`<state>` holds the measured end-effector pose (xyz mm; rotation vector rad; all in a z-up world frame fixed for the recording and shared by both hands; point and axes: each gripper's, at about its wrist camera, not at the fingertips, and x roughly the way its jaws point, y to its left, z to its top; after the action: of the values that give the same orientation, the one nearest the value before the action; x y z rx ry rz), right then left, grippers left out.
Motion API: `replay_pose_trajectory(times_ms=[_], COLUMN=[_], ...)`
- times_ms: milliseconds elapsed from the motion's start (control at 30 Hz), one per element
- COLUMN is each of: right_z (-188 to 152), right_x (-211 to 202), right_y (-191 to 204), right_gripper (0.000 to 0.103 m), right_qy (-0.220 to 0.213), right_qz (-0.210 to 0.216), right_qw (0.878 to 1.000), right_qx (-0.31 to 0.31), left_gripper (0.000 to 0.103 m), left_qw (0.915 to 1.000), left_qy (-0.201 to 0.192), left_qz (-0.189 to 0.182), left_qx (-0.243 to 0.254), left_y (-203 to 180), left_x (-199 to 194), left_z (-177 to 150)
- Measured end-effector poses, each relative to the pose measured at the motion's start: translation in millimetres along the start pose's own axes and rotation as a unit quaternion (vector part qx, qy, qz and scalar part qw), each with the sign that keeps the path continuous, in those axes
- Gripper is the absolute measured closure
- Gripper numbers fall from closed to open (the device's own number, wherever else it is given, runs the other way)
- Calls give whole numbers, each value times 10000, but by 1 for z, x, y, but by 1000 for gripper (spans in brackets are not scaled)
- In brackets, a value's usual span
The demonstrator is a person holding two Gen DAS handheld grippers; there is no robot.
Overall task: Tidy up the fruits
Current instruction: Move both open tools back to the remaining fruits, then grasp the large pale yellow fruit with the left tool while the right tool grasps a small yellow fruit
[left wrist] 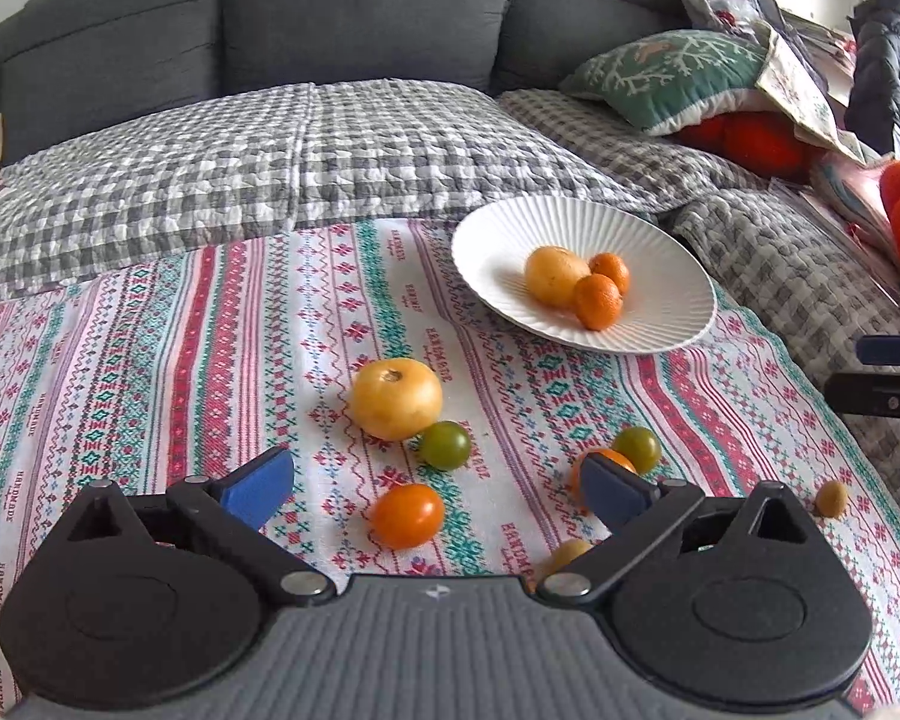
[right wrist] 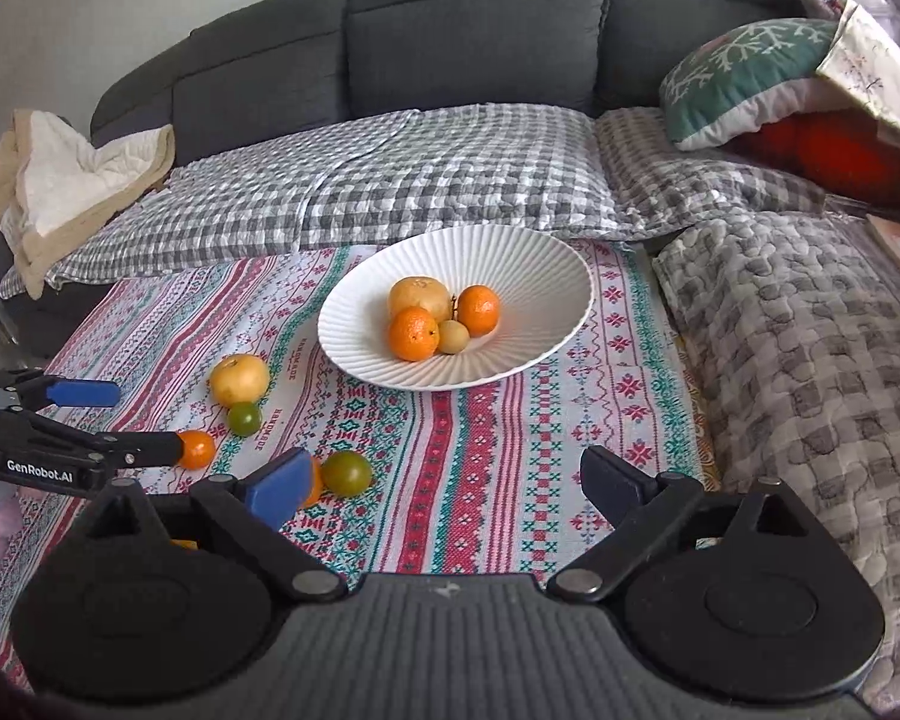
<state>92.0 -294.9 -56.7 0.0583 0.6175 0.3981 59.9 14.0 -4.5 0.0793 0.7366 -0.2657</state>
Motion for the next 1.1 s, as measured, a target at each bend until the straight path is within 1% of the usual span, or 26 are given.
replay_pose_trajectory(times_ms=[67, 167, 233, 367, 467, 533, 600, 667, 733, 800, 900, 1000, 1067, 1100], right_z=[2, 1, -1, -5, -9, -14, -19, -23, -27, -30, -33, -36, -39, -39], right_x=[0, 6, 14, 25, 30, 28, 25, 21, 15, 9, 6, 3, 2, 2], right_y=[-2, -2, 3, 21, 32, 36, 36, 33, 29, 24, 17, 10, 4, 0], right_gripper=[6, 6, 6, 6, 6, 6, 6, 6, 6, 6, 6, 6, 6, 7], right_qy=[-125, -140, -18, 197, 443, 561, 614, 667, 694, 709, 851, 1083, 1126, 1173], right_qz=[-279, -425, -409, -312, -221, -72, 91, 193, 255, 347, 437, 489, 432, 388], right_qw=[9995, 9989, 9992, 9983, 9965, 9945, 9924, 9904, 9880, 9859, 9831, 9793, 9786, 9792], right_qx=[66, 172, 39, -457, -680, -882, -1061, -1194, -1358, -1476, -1561, -1638, -1666, -1612], left_gripper=[6, 6, 6, 6, 7, 8, 9, 15, 19, 20, 23, 30, 38, 40], left_qw=[9996, 9982, 9982, 9985, 9989, 9988, 9984, 9979, 9983, 9986, 9988, 9981, 9976, 9974], left_qy=[-126, -247, -276, -341, -330, -320, -203, -152, -125, -150, -261, -180, -132, -109], left_qz=[191, 431, 364, 348, 230, 185, 135, 9, -43, -4, 99, 162, 183, 190], left_qx=[-137, -340, -387, -238, -235, -322, -514, -635, -573, -509, -405, -560, -654, -679], left_y=[9, 18, 21, 18, 14, 8, 5, 1, -3, -6, -7, -1, 3, 4], left_x=[2, 6, 12, 26, 36, 44, 53, 59, 64, 69, 74, 81, 83, 84], left_z=[0, 0, 1, 2, 1, 0, 1, -1, -3, -3, -2, -1, -2, -2])
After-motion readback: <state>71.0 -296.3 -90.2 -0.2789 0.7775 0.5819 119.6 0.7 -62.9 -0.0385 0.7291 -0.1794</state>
